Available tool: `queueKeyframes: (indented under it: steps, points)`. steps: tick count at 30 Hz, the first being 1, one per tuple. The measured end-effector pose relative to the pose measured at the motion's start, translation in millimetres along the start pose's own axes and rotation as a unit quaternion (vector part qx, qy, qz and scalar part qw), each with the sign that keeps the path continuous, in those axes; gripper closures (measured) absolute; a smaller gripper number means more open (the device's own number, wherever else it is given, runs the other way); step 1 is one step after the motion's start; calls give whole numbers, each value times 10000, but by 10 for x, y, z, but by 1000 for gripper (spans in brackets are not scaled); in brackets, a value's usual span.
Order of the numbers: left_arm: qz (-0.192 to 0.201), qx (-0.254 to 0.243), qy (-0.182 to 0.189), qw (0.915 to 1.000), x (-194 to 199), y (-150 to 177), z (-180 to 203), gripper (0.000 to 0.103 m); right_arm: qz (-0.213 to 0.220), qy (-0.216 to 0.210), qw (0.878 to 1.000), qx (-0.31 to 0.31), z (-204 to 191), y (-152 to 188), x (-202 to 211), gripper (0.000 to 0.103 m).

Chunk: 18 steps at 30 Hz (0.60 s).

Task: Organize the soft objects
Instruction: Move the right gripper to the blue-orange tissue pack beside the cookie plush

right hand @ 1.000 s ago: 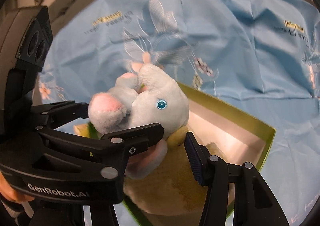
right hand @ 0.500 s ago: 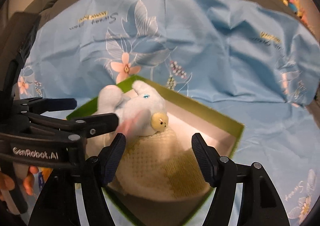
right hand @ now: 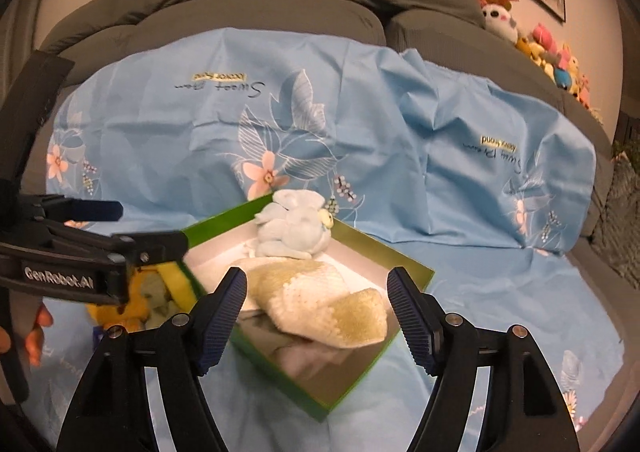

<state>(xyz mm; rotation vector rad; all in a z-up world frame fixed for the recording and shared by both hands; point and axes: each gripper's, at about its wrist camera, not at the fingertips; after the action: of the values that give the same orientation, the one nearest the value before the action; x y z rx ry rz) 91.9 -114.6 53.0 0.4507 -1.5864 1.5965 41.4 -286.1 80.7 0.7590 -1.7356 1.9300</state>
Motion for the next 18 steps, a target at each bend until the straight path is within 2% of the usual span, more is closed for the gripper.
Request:
queueKeyframes:
  steps: [6, 12, 16, 18]
  points:
    - [166, 19, -212, 9996, 297, 172, -123, 1, 100, -108, 9998, 162, -174, 27, 242, 29]
    - [163, 175, -228, 9995, 450, 356, -261, 1, 173, -170, 9992, 305, -312, 40, 361, 29]
    - [146, 324, -248, 9991, 533, 510, -383, 1, 100, -220, 9991, 353, -405, 87, 378, 29]
    - [92, 449, -278, 9986, 548, 590, -489, 1, -30, -395, 9986, 349, -448, 136, 348, 29]
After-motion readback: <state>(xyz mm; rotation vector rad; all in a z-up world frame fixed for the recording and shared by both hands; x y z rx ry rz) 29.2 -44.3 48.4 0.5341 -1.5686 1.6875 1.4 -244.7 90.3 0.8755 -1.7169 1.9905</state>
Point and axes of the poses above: each gripper's, at about its wrist camera, not at the fingertips, and x roughly against the way its jaws point, z to its right, y to its underside, and after that the axes turned 7 degrees about -z, right-handed
